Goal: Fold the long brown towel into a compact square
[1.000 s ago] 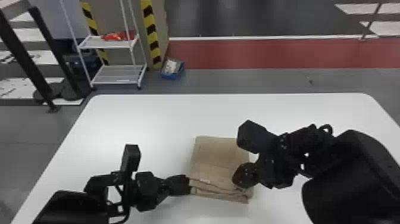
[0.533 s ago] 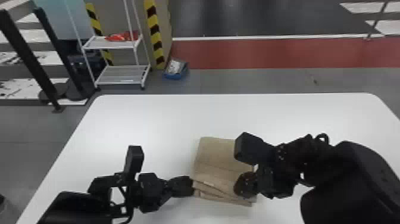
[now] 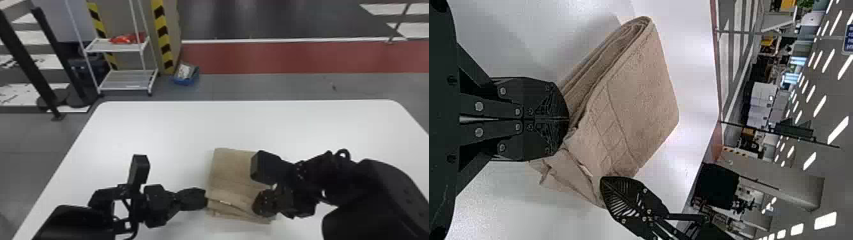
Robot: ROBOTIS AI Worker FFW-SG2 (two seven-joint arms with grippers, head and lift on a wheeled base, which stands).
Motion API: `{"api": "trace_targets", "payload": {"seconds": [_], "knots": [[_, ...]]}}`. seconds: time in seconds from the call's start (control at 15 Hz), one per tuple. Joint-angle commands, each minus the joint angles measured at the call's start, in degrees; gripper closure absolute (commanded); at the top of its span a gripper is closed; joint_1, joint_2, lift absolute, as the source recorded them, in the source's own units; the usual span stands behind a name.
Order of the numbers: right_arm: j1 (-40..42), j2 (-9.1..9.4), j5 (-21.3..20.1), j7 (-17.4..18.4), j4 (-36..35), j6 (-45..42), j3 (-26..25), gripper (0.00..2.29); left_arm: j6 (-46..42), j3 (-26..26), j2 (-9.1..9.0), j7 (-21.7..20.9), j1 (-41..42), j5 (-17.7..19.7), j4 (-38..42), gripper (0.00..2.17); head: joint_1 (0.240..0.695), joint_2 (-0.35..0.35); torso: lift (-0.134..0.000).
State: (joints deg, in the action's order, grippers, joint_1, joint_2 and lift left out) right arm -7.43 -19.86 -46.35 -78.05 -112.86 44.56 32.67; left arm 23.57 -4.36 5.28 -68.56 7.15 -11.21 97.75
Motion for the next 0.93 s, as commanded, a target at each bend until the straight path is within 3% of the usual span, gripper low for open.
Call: {"api": "trace_targets", "payload": {"seconds": [0.0, 0.47, 0.87], "knots": [[0.04, 0.0, -0.85, -0.28, 0.01, -1.18, 0.11, 1.69, 1.17, -0.12, 0.0, 0.09, 0.23, -0.39, 0.6, 2.09, 0.695, 0.066, -0.124], [0.57, -0.53, -2.7, -0.28, 0.01, -3.29, -0.24, 1.69, 3.64, -5.13, 0.08, 0.26, -1.35, 0.49, 1.04, 2.09, 0.695, 0.098, -0.124], [0.48, -1.85, -6.04, -0.28, 1.06, -5.92, -1.82, 1.69, 4.51, -4.34, -0.18, 0.44, -1.44, 0.49, 1.65, 2.09, 0.695, 0.08, -0.124]]}}
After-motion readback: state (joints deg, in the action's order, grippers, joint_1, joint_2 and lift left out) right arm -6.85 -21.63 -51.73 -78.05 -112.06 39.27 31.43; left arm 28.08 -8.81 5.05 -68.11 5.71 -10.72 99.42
